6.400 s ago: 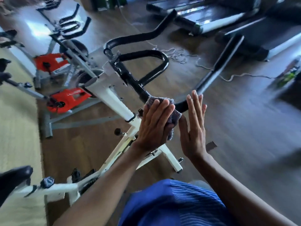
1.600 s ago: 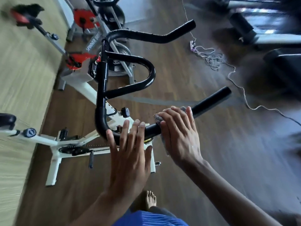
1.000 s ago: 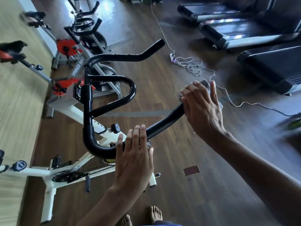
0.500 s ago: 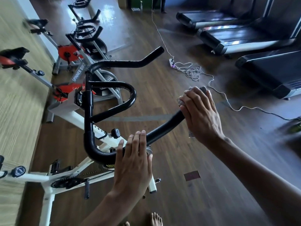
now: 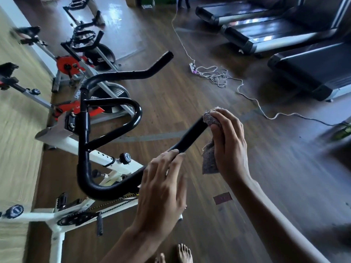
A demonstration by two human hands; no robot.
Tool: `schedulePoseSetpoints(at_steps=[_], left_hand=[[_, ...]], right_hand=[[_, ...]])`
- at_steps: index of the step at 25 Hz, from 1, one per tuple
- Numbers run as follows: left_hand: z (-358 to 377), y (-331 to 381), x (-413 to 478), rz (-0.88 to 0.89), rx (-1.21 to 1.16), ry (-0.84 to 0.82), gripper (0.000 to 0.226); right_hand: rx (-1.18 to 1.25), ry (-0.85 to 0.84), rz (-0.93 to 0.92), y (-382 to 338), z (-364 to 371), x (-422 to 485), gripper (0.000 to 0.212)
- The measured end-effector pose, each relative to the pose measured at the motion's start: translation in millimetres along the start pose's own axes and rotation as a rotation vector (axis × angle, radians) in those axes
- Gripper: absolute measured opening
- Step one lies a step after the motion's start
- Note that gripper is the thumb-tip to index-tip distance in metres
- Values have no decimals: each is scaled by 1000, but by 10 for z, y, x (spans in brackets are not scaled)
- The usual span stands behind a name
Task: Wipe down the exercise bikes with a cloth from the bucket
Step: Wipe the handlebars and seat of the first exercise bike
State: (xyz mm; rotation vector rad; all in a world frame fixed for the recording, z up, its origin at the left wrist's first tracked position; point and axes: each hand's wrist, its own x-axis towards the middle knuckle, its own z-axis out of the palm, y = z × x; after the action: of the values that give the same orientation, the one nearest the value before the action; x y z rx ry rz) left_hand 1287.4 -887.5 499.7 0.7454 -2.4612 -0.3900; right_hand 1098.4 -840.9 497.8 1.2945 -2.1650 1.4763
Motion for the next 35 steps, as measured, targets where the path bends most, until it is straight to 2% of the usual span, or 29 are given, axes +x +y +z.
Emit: schedulePoseSetpoints(at_steps=[4,8,12,19,23,28,31,35], left_hand=[[200,234,90,116,-200,-102,35],[618,350,148,170,-221,-295,34],[1085,610,216,260,-218,-414,34],[1913,1288,863,331,-198,-443,30],[2473,1766,1483,253,-176,-426,26],[2940,2126,2318,69,-126,-349,24],[3034,1985,2732,-58,-103,-246,23],[3005,1494,3192,-279,-21,-71,23]], right_hand=[[-33,51,192,101,-345,-520,29],[-146,93,374,297,-722,-1153,28],[-235,180,512,508,-1067,-1584,29],[-270,265,579,1385,-1581,-1285,30],[-215,185,565,2232,-1944,-699,29],[-107,-6,490,3112,-2170,272,27],[-45,-133,426,3490,-1996,869,27],[73,-317,293,3751,-1311,1688,27]])
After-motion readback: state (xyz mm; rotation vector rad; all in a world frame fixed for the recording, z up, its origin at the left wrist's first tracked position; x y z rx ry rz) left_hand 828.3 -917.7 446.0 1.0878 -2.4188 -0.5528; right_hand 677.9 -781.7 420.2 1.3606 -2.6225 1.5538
